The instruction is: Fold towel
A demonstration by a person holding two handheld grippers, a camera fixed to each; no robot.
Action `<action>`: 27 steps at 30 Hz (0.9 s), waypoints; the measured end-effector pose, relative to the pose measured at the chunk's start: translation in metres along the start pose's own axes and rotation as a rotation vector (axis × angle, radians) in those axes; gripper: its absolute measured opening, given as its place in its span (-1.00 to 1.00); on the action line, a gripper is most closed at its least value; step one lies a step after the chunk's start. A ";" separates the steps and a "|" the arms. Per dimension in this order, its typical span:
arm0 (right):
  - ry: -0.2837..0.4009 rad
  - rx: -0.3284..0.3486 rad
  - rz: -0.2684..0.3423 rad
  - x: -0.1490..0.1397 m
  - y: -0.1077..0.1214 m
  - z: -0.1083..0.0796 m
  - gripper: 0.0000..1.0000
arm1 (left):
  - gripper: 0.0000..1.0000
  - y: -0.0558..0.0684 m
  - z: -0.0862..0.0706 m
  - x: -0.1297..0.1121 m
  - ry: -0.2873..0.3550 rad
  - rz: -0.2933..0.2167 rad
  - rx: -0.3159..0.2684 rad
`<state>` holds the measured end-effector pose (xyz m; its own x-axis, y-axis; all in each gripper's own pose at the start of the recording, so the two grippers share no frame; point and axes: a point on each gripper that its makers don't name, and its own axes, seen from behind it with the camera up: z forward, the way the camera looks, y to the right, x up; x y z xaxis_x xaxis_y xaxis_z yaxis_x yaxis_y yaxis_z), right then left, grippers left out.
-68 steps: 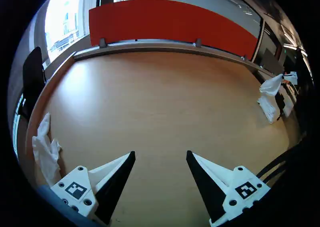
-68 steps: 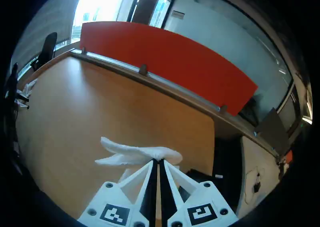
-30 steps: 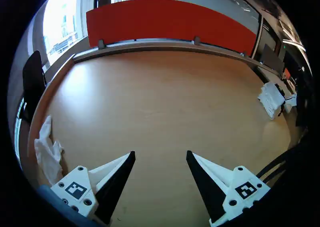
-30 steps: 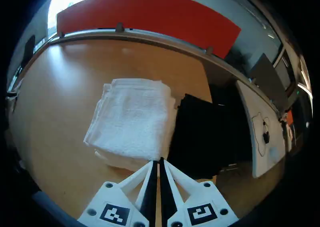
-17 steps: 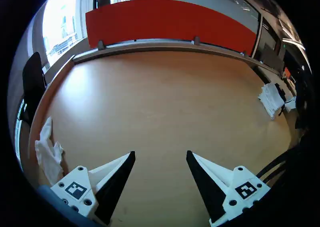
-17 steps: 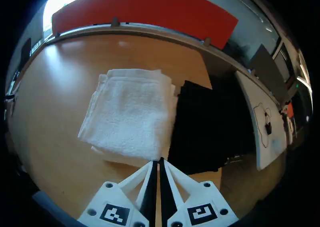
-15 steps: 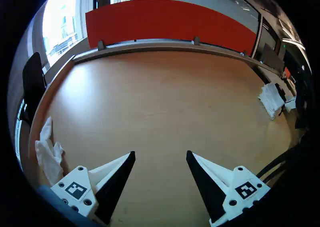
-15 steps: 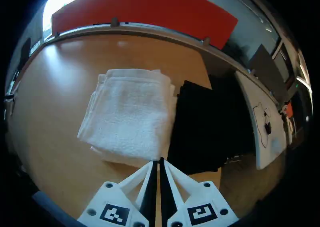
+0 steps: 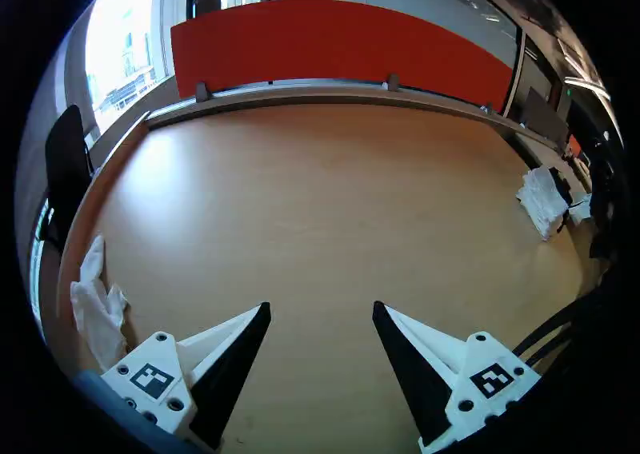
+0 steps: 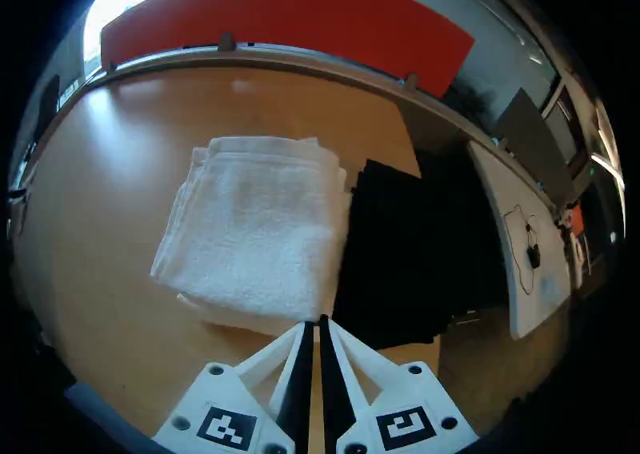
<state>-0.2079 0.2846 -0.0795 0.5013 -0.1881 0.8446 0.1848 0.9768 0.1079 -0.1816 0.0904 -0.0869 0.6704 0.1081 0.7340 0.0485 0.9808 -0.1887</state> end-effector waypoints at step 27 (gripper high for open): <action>0.039 -0.045 0.069 -0.003 0.001 -0.016 0.77 | 0.89 0.003 -0.005 0.003 0.016 0.003 -0.011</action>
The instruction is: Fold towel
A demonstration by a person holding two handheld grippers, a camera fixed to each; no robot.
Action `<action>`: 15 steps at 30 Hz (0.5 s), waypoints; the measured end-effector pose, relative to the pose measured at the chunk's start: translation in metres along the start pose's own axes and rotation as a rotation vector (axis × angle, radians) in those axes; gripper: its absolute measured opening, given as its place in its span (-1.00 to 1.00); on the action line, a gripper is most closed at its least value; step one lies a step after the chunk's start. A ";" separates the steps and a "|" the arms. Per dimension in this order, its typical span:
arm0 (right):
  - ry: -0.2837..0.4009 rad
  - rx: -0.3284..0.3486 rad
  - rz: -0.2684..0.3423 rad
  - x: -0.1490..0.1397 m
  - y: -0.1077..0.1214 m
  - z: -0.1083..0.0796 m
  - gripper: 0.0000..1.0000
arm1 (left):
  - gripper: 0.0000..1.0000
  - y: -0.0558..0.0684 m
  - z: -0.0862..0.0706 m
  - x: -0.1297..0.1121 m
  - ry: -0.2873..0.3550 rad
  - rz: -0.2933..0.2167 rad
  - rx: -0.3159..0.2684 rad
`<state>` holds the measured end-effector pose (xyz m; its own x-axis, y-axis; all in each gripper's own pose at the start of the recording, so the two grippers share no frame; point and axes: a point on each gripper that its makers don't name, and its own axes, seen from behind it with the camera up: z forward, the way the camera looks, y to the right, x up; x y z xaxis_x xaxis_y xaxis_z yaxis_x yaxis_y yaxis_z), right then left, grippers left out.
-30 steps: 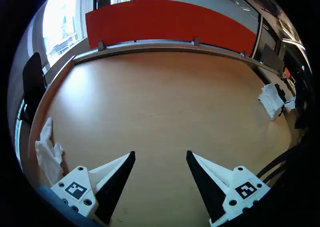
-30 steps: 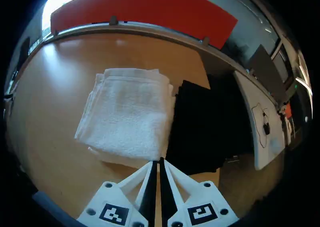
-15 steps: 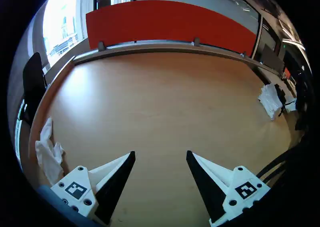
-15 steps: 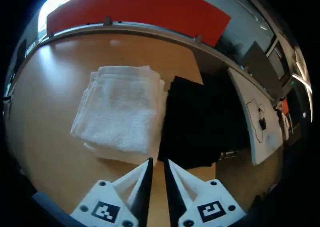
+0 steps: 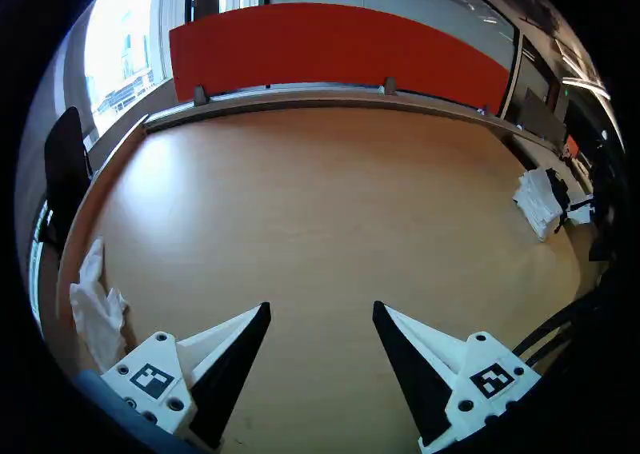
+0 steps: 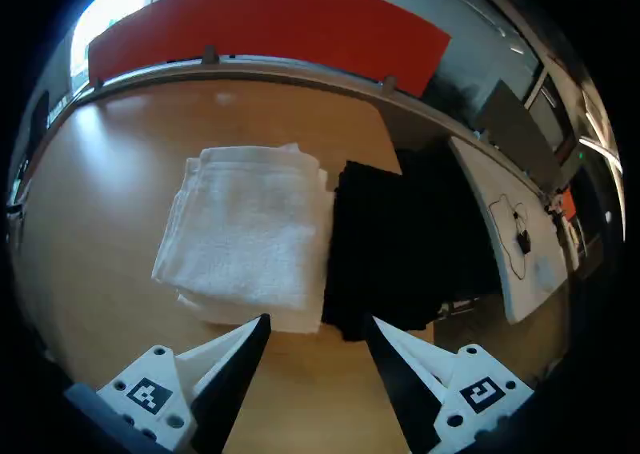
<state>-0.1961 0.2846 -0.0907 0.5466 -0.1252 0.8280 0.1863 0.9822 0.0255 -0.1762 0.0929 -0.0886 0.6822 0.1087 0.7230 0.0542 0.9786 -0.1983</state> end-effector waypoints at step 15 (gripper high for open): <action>0.078 0.026 0.029 0.025 -0.028 -0.017 0.77 | 0.89 -0.004 -0.004 0.007 0.024 -0.018 0.006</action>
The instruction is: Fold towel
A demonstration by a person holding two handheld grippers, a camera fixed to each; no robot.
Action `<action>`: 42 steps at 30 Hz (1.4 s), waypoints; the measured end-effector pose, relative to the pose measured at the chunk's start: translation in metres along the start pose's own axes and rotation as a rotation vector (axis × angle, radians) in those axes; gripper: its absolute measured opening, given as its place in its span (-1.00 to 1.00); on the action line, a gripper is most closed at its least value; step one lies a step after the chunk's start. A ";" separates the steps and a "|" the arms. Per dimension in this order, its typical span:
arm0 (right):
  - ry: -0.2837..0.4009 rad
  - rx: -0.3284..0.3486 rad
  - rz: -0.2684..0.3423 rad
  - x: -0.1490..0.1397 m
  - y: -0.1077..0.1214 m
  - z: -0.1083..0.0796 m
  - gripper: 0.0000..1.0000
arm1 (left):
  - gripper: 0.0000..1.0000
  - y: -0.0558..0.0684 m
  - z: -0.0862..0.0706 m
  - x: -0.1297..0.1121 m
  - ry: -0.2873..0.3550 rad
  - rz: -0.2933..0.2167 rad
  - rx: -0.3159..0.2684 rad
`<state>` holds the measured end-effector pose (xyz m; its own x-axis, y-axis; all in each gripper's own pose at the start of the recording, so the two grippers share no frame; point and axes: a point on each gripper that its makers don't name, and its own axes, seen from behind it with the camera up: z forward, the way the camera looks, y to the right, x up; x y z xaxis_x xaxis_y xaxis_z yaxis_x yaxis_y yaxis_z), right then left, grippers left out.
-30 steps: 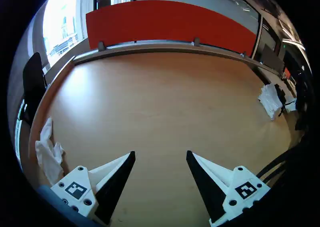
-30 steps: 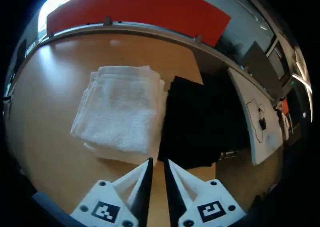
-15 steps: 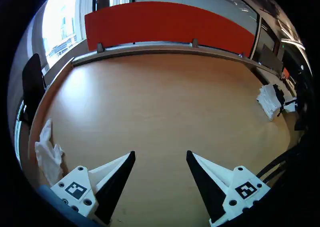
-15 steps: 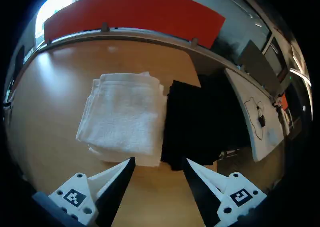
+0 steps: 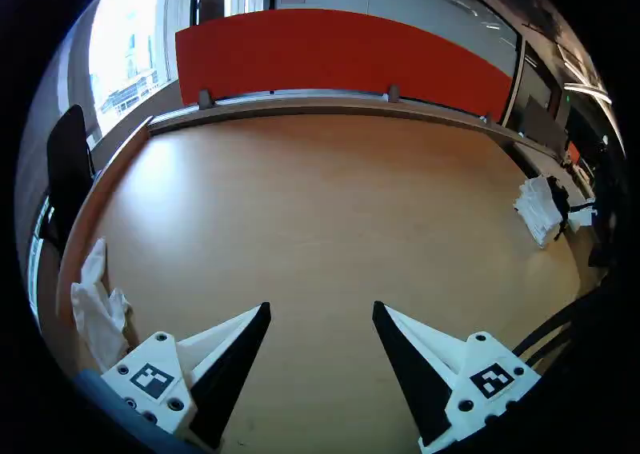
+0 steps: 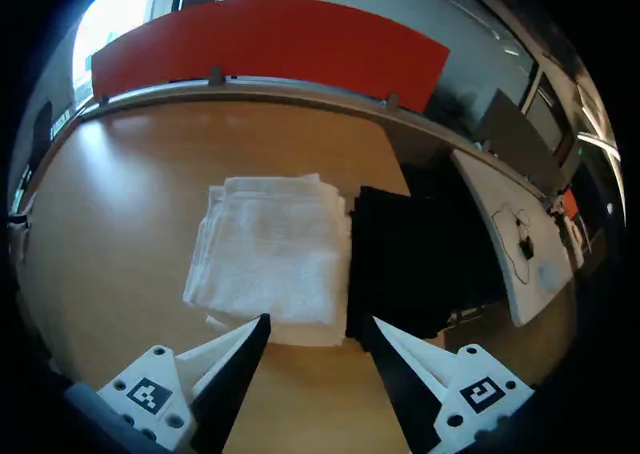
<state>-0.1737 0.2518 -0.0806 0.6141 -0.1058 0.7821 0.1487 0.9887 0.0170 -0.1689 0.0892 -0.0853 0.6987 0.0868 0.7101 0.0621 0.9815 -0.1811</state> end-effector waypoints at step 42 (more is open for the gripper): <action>0.478 0.029 0.193 0.126 -0.071 -0.055 0.77 | 0.89 -0.014 0.000 0.046 0.129 -0.026 0.046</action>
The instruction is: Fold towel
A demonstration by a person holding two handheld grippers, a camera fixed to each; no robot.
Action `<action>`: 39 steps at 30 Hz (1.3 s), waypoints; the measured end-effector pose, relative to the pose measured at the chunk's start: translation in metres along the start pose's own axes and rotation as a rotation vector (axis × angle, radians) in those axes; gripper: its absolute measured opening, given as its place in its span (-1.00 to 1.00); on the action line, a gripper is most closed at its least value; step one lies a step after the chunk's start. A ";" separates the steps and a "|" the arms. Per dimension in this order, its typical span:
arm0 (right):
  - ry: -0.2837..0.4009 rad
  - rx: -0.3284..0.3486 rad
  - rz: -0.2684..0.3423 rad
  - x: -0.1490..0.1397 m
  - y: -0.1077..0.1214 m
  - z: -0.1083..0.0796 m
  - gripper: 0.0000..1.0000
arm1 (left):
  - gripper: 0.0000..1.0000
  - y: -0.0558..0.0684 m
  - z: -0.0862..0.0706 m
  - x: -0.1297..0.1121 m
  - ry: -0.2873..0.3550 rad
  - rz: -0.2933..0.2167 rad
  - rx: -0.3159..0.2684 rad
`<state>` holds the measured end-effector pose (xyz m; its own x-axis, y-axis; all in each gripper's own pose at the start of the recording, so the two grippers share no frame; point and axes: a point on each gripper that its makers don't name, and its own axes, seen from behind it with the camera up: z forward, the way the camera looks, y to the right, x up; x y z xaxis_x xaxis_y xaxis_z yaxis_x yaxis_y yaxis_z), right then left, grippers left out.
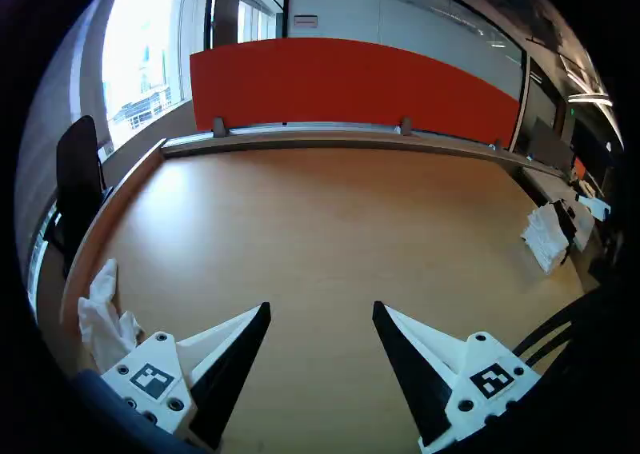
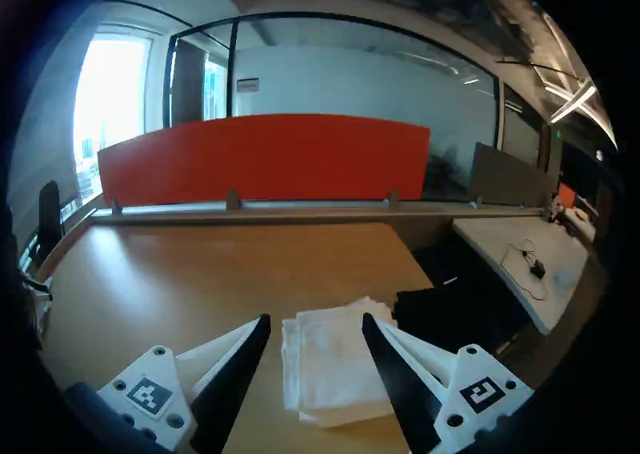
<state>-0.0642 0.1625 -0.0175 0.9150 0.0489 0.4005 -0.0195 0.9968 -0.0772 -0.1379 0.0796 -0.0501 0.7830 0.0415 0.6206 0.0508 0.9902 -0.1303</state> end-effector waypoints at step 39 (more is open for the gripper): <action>0.246 0.053 0.009 0.081 -0.061 -0.019 0.77 | 0.89 -0.032 -0.031 0.113 0.381 -0.021 0.102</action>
<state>0.0189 0.1046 0.0025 0.9851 0.0472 0.1655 -0.0429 0.9986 -0.0294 -0.0319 0.0489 0.0007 0.9575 -0.0122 0.2883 0.0223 0.9993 -0.0316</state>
